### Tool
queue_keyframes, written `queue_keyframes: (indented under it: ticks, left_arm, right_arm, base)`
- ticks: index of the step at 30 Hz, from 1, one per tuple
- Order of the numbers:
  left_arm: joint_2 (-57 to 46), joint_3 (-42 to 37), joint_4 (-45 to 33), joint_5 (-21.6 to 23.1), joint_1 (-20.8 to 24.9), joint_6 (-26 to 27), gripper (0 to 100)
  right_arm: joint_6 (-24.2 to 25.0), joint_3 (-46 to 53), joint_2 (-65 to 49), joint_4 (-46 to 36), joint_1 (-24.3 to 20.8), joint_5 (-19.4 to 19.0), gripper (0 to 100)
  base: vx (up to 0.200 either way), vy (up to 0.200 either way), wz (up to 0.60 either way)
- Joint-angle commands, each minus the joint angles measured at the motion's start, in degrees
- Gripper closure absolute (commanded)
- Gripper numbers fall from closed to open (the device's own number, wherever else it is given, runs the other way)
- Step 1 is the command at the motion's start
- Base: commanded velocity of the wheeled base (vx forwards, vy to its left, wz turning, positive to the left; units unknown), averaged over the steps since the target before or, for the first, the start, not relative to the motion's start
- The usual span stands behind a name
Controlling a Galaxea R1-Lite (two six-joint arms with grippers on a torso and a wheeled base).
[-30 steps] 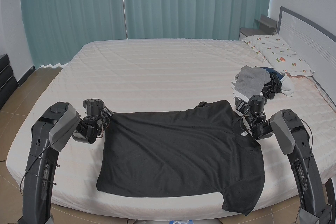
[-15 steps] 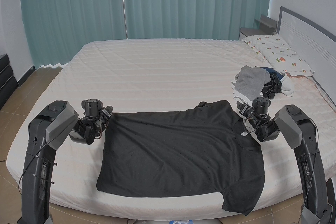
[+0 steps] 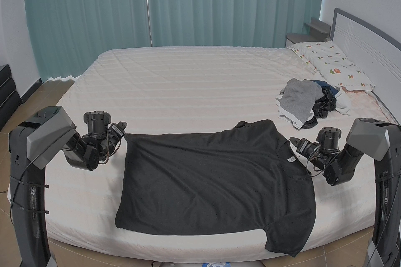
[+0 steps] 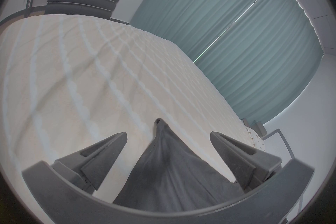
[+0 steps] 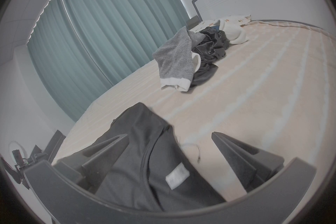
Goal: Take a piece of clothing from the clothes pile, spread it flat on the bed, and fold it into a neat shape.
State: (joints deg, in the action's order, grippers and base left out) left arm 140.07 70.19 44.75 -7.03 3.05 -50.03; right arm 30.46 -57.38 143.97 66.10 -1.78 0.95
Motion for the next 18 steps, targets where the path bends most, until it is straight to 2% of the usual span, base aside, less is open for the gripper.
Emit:
queue_keyframes:
  ticks: [1,2,3,5,7,8,10,14,17,18]
  left_arm:
    - [-25.02,-33.54,1.39,2.29,2.31,-1.91,0]
    - [-25.28,-33.98,1.39,2.38,2.40,-2.09,0]
    - [-28.10,-39.17,2.53,2.99,3.81,-5.25,0]
    - [-30.65,-43.04,4.20,4.05,5.57,-8.50,0]
    - [-32.32,-46.02,5.26,4.84,6.97,-10.00,0]
    - [-33.19,-49.63,6.05,5.72,9.08,-10.44,0]
    - [-33.28,-53.14,6.75,6.68,11.01,-11.23,0]
    - [-31.09,-54.90,8.51,9.23,12.25,-14.66,0]
    - [-28.36,-54.99,9.83,10.64,12.33,-14.57,0]
    - [-27.31,-54.99,10.36,10.73,12.33,-14.48,0]
  right_arm:
    - [7.07,47.19,-25.49,17.66,1.25,-8.42,0]
    - [7.15,47.54,-25.49,17.66,1.25,-8.42,0]
    - [8.82,51.32,-25.49,18.89,1.34,-8.69,0]
    - [10.93,53.87,-24.70,21.27,2.13,-9.83,0]
    - [13.22,55.36,-23.91,23.29,3.01,-11.85,0]
    - [15.77,55.97,-23.21,23.64,3.89,-14.75,0]
    - [16.91,56.59,-23.30,23.46,4.59,-16.68,0]
    - [17.26,57.38,-22.68,23.38,4.86,-16.95,0]
    - [18.23,57.38,-21.72,23.38,6.35,-17.56,0]
    - [18.67,57.38,-20.75,23.38,6.88,-17.91,0]
  base:
    - [0.000,0.000,0.00]
    - [0.000,0.000,0.00]
    - [0.000,0.000,0.00]
    - [0.000,0.000,0.00]
    - [-0.200,0.000,0.00]
    - [-0.200,0.000,0.00]
    - [-0.200,0.000,0.00]
    - [-0.200,0.000,0.00]
    - [-0.200,0.000,0.00]
    - [0.000,0.000,0.00]
